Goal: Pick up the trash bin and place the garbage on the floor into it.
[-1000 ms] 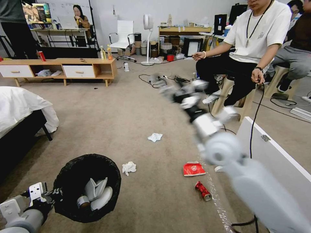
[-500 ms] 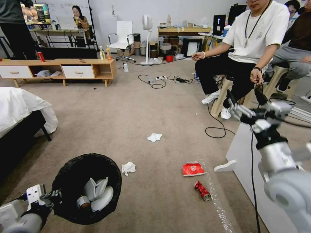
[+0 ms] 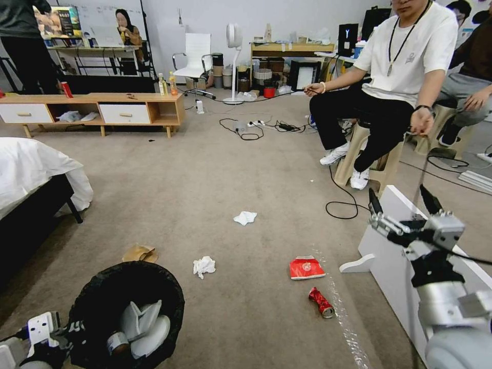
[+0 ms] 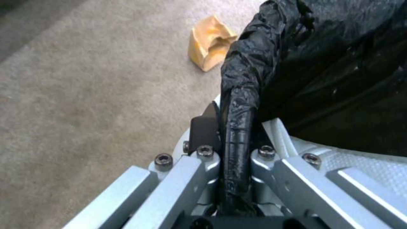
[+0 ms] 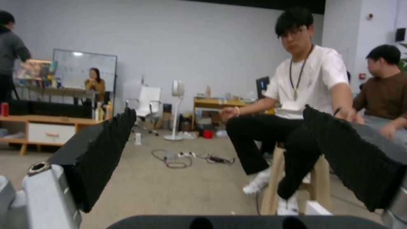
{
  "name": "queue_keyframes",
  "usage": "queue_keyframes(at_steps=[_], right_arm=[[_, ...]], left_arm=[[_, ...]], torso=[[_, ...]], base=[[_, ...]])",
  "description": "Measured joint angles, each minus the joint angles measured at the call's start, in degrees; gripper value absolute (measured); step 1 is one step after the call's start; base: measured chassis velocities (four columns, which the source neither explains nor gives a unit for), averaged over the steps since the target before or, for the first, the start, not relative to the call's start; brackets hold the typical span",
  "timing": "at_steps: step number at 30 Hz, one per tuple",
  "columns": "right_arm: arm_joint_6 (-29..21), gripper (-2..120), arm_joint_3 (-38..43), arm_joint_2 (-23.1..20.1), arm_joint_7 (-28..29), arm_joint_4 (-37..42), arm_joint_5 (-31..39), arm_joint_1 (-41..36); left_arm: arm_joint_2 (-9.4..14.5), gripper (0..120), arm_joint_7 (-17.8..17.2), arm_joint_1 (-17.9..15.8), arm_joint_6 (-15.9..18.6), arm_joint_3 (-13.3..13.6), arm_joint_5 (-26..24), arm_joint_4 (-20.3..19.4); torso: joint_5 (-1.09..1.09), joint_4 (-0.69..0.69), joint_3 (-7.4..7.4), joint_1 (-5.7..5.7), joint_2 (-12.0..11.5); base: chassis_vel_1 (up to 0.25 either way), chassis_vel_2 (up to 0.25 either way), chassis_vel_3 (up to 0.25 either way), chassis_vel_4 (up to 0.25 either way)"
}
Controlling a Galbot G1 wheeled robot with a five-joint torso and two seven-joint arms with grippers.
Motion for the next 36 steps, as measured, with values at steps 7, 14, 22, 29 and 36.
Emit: queue_keyframes(at_steps=[7, 14, 22, 29, 36], right_arm=[[1.2, 100, -0.7, 3.3, 0.0, -1.2, -3.7, -2.4], [1.5, 100, -1.1, 5.7, 0.0, -1.6, -5.3, -4.4], [1.6, 100, -1.4, 6.5, -0.1, -2.0, -6.0, -4.8], [2.0, 100, -1.6, 6.4, -0.2, -2.5, -6.1, -4.8], [2.3, 100, -1.7, 5.7, -0.3, -3.1, -6.0, -4.5]], left_arm=[[0.6, 3, 1.1, -0.1, 0.0, 0.5, 1.0, 0.4], [1.0, 3, 2.0, -0.7, 0.0, 1.5, 0.8, 1.9], [1.4, 3, 2.2, -1.3, 0.0, 1.5, -0.3, 2.2], [1.2, 3, 2.5, -1.6, 0.0, 1.4, -0.2, 2.5], [0.9, 3, 2.5, -1.7, 0.0, 1.2, -0.1, 2.7]], torso=[[0.01, 0.01, 0.00, 0.00, 0.0], [0.00, 0.01, 0.01, 0.00, 0.0], [0.00, 0.01, 0.01, 0.00, 0.0], [0.01, 0.02, 0.01, 0.00, 0.0], [0.00, 0.01, 0.01, 0.00, 0.0]], base=[[0.000, 0.000, 0.000, 0.000], [0.000, 0.000, 0.000, 0.000], [0.000, 0.000, 0.000, 0.000], [0.000, 0.000, 0.000, 0.000], [-0.010, -0.007, -0.006, -0.007]])
